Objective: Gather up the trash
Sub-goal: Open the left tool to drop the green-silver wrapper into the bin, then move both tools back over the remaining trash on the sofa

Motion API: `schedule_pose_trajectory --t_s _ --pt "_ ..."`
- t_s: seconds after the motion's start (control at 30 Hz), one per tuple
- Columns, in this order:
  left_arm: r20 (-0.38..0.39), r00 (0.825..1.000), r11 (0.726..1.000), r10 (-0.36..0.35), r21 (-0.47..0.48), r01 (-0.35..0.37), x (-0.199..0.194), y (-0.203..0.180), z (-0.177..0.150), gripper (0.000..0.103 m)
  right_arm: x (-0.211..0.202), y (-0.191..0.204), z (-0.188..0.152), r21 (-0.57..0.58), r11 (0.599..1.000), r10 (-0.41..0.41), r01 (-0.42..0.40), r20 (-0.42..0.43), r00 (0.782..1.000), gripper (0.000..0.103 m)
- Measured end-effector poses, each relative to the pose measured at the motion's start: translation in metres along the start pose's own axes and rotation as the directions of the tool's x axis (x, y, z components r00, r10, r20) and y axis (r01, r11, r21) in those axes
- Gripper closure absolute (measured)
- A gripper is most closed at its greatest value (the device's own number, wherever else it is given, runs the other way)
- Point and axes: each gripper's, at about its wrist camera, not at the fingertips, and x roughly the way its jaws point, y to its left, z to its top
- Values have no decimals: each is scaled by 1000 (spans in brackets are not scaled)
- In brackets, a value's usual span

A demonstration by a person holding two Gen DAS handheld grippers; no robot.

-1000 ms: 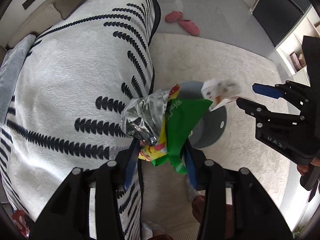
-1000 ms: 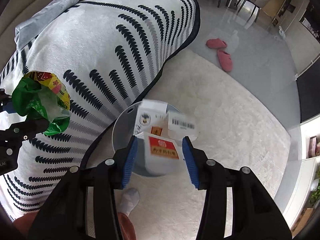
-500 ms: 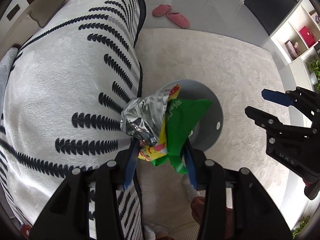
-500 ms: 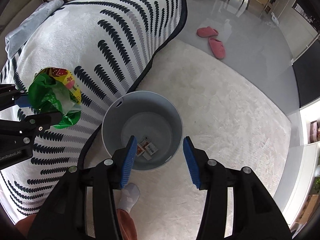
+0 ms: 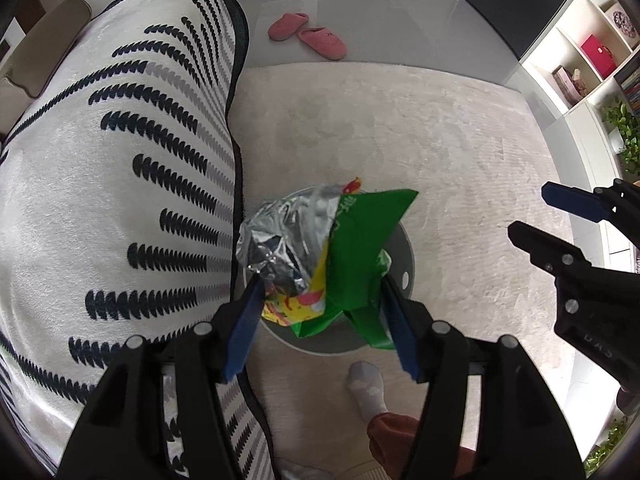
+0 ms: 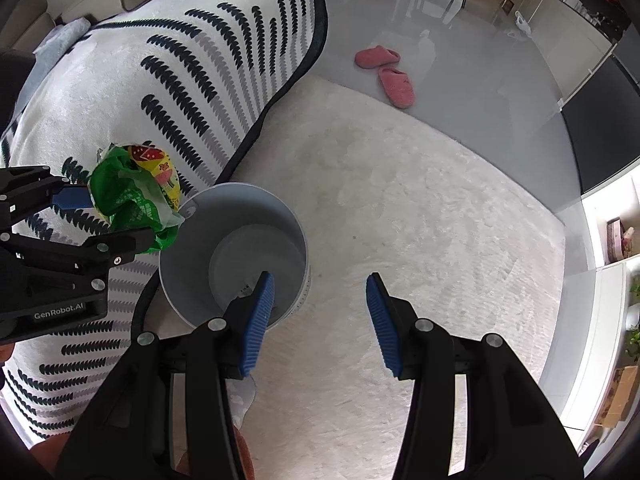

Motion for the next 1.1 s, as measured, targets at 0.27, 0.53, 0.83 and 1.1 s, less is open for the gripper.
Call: schedule_pose_trajectory --t_s 0.27,0.53,0.83,1.1 --pt "-9 1000 1000 -24 8 24 9 -9 5 28 -2 -11 -4 5 1000 -9 9 -4 1000 56" --pt "4 1000 1000 -18 -19 18 -5 -1 -3 27 -12 -2 -2 -20 1000 -8 8 4 1000 56" --pt "40 998 985 42 -172 -35 -55 66 -55 27 -40 61 17 -162 986 34 -27 42 999 56" --pt "27 987 906 159 -401 -135 -119 162 -161 27 -76 182 30 -369 923 142 -106 73 987 55"
